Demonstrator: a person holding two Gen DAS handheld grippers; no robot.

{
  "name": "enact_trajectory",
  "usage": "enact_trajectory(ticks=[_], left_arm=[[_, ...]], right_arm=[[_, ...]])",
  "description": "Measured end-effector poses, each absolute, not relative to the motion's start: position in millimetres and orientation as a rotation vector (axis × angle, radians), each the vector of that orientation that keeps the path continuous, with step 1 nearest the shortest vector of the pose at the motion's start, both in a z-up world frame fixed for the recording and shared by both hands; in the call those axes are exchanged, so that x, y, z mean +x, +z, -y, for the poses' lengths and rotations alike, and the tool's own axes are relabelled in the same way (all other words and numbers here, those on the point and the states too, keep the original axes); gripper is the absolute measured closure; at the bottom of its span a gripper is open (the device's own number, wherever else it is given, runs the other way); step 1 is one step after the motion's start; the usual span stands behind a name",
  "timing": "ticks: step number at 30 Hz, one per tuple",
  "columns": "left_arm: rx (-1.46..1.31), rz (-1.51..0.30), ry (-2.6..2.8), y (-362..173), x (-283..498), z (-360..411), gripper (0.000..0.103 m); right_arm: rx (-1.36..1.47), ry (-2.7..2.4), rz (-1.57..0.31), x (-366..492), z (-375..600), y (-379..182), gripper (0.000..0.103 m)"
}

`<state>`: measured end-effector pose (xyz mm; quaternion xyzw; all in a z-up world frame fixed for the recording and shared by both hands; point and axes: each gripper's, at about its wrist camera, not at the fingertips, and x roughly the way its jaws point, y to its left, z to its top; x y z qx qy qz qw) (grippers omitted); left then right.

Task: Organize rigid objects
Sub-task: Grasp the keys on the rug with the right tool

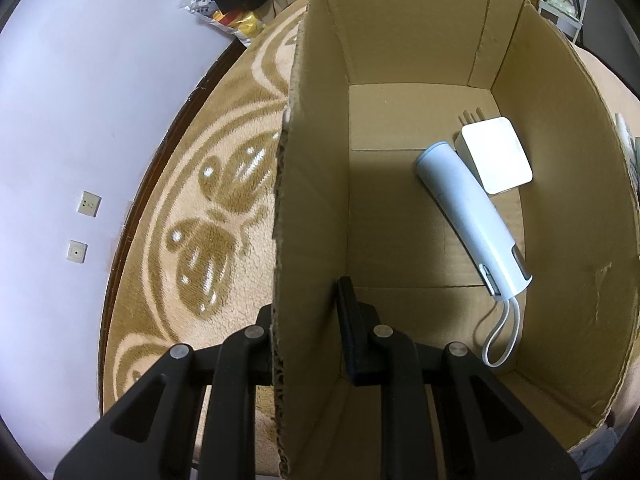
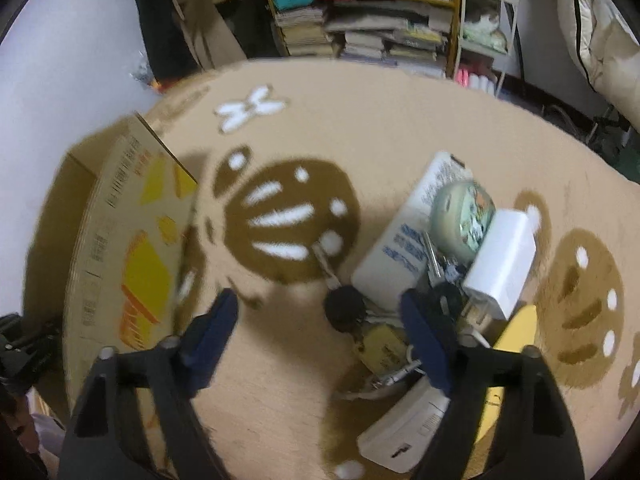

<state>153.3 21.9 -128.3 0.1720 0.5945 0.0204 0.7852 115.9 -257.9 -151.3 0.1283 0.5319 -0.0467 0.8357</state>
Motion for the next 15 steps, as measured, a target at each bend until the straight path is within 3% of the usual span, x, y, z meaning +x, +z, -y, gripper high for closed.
enact_trajectory(ticks=[5, 7, 8, 11, 13, 15], left_arm=[[0.369, -1.283, 0.046, -128, 153, -22, 0.083], [0.371, -1.283, 0.046, -128, 153, -21, 0.083], [0.373, -1.283, 0.045, -128, 153, -21, 0.083], [0.372, -1.283, 0.044, -128, 153, -20, 0.083], [0.371, -1.284, 0.043, -129, 153, -21, 0.083], [0.37, -1.286, 0.043, -129, 152, -21, 0.083]], right_arm=[[0.273, -0.133, -1.217, 117, 262, -173, 0.052], [0.269, -0.134, -1.233, 117, 263, -178, 0.066], [0.266, -0.133, -1.241, 118, 263, -181, 0.08], [0.259, -0.137, -1.245, 117, 262, -182, 0.086], [0.251, -0.138, -1.236, 117, 260, -179, 0.099], [0.23, -0.137, -1.224, 117, 258, -176, 0.1]])
